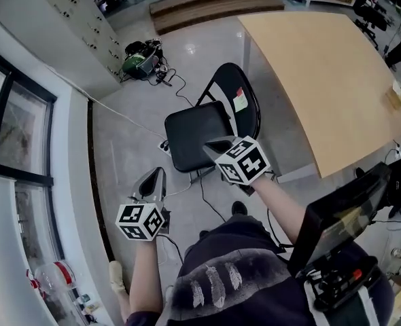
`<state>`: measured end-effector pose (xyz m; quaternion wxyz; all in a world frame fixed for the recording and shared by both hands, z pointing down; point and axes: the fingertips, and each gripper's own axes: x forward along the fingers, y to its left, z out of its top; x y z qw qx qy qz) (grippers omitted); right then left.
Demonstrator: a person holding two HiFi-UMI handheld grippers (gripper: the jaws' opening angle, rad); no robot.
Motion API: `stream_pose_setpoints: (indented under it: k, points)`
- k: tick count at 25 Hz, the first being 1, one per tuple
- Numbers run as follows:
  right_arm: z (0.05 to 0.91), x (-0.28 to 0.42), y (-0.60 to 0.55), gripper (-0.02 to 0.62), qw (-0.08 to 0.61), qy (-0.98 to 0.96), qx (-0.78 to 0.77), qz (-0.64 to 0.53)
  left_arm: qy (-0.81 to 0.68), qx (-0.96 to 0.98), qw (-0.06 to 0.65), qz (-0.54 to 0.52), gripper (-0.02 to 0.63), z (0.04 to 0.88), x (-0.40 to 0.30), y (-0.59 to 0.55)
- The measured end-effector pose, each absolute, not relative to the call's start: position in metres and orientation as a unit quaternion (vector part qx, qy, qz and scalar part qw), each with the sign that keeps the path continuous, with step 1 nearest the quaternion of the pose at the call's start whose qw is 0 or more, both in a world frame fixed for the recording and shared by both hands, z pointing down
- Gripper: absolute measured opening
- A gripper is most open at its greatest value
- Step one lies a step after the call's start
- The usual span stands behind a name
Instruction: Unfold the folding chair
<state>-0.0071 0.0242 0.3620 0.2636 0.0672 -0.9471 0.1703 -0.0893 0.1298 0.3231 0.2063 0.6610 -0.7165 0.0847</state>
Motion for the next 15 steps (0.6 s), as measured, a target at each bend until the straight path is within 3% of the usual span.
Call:
stream_pose_setpoints:
  k: [15]
  points:
    - [0.373,-0.053,0.187,0.002,0.309,-0.939,0.057,0.136,-0.693,0.688,0.212,0.039,-0.002,0.343,-0.119,0.267]
